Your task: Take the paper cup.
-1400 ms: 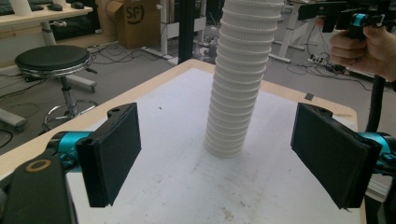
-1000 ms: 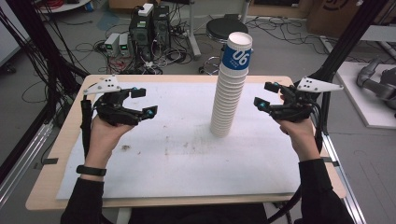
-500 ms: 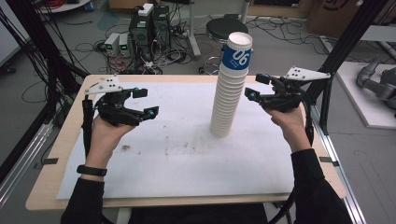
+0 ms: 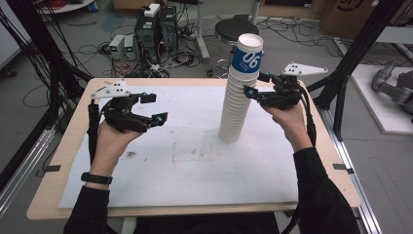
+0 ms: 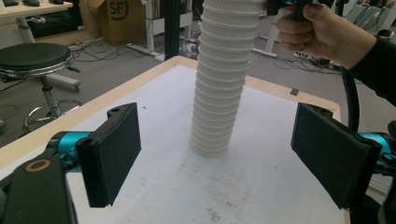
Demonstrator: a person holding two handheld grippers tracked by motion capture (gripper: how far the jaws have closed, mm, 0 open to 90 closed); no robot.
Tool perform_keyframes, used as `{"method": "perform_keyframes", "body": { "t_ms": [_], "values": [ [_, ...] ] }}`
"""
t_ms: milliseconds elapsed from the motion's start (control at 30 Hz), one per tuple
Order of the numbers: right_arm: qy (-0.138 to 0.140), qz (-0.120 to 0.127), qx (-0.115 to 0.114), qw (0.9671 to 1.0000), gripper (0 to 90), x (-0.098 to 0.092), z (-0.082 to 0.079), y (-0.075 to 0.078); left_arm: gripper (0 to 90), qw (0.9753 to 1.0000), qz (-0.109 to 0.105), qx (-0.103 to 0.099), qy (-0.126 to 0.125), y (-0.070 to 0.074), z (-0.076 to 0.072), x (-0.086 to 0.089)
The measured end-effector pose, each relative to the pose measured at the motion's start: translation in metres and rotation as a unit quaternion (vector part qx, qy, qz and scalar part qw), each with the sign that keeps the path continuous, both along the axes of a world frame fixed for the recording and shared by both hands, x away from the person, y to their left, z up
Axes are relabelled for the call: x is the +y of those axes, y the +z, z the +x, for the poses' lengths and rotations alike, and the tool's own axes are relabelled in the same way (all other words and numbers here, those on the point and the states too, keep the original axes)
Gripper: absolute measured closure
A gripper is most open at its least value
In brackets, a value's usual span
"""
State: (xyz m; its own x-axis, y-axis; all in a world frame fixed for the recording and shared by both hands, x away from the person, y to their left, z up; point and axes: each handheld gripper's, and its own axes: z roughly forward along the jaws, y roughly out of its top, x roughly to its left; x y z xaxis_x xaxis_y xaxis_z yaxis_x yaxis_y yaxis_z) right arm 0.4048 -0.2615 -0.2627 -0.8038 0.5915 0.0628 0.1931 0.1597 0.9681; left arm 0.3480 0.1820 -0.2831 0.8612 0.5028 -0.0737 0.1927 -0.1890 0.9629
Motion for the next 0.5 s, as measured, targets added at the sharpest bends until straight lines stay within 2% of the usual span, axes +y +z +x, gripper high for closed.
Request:
{"method": "perform_keyframes", "body": {
  "t_ms": [233, 500],
  "values": [
    [-0.005, -0.008, 0.011, 0.9999, 15.8, 0.009, 0.007, 0.003, 15.8, 1.0000, 0.004, 0.002, -0.002, 0.000, 0.000, -0.002],
    [-0.007, -0.015, 0.006, 0.9998, 14.0, 0.014, 0.010, 0.003, 15.8, 1.0000, 0.002, 0.001, -0.004, 0.000, -0.001, -0.004]
  ]
}}
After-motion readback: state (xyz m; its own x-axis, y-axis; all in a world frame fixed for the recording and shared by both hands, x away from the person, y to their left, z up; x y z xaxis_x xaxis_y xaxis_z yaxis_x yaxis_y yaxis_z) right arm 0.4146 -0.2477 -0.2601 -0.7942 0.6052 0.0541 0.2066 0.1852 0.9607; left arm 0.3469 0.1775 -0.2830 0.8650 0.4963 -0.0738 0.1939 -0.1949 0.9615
